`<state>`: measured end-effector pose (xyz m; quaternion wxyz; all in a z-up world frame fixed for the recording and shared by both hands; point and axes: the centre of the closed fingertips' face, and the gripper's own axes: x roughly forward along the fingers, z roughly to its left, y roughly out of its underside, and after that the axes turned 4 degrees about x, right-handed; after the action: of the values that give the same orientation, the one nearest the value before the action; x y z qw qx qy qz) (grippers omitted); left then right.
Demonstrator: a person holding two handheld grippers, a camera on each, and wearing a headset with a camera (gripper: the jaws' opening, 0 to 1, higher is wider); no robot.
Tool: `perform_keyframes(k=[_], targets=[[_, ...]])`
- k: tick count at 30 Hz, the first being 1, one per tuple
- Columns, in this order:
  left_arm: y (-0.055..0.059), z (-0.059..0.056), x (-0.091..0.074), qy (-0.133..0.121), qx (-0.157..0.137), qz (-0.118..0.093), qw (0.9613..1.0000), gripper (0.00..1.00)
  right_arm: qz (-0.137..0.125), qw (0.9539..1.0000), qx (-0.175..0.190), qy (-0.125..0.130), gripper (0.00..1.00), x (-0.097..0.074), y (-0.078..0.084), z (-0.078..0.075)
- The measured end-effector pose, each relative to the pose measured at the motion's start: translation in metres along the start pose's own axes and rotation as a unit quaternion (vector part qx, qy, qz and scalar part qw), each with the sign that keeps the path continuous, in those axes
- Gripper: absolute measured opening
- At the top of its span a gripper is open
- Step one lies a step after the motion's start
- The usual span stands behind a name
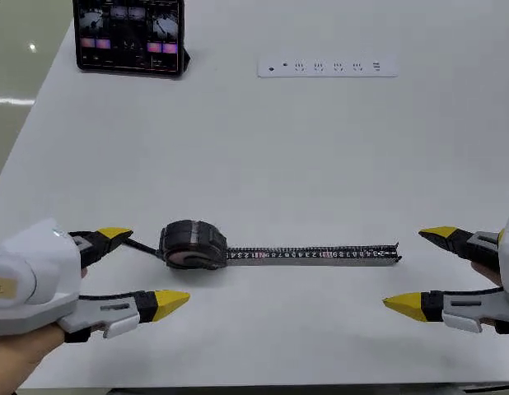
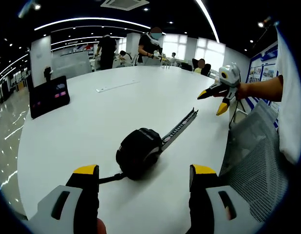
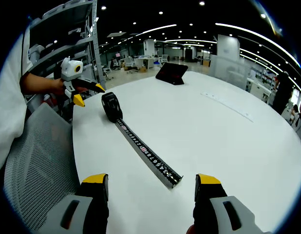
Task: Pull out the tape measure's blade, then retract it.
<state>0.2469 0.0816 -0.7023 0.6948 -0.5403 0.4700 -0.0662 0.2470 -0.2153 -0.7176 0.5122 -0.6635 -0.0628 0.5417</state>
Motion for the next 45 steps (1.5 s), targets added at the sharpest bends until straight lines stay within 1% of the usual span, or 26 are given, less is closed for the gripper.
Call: perform_keyframes(k=[1,4,10,12,16,20,24,28,37,45], targets=[[0.000,-0.002,-0.002,0.000,-0.003,-0.005,1.0000,0.73,-0.003,1.0000,0.002,0.002,0.71,-0.001,0.000,0.000],[0.000,-0.004,-0.004,-0.006,0.000,-0.010,0.9999,0.74,-0.011,0.9999,0.001,0.009,0.71,-0.003,-0.002,0.001],[0.001,-0.008,-0.011,-0.021,-0.008,-0.021,0.9995,0.76,-0.028,0.9995,-0.001,0.018,0.73,-0.004,-0.006,0.009],[0.002,-0.009,-0.013,-0.031,-0.003,-0.023,0.9993,0.76,-0.034,0.9992,-0.001,0.022,0.73,-0.005,-0.009,0.012],[0.000,-0.007,-0.014,-0.041,-0.009,-0.034,0.9985,0.77,-0.045,0.9985,0.001,0.029,0.74,-0.002,-0.011,0.013],[0.003,-0.010,-0.013,-0.043,-0.009,-0.032,0.9985,0.78,-0.048,0.9984,0.001,0.030,0.75,0.001,-0.011,0.015],[0.007,-0.009,-0.012,-0.045,-0.012,-0.031,0.9984,0.80,-0.045,0.9985,-0.001,0.031,0.76,0.003,-0.009,0.017],[0.008,-0.010,-0.013,-0.047,-0.009,-0.030,0.9984,0.82,-0.046,0.9985,0.002,0.029,0.77,0.004,-0.007,0.018],[0.011,-0.013,-0.015,-0.047,-0.015,-0.029,0.9983,0.83,-0.047,0.9984,0.007,0.031,0.79,0.003,-0.004,0.019],[0.016,-0.013,-0.017,-0.047,-0.018,-0.025,0.9984,0.85,-0.044,0.9986,0.007,0.029,0.82,0.003,-0.001,0.021]])
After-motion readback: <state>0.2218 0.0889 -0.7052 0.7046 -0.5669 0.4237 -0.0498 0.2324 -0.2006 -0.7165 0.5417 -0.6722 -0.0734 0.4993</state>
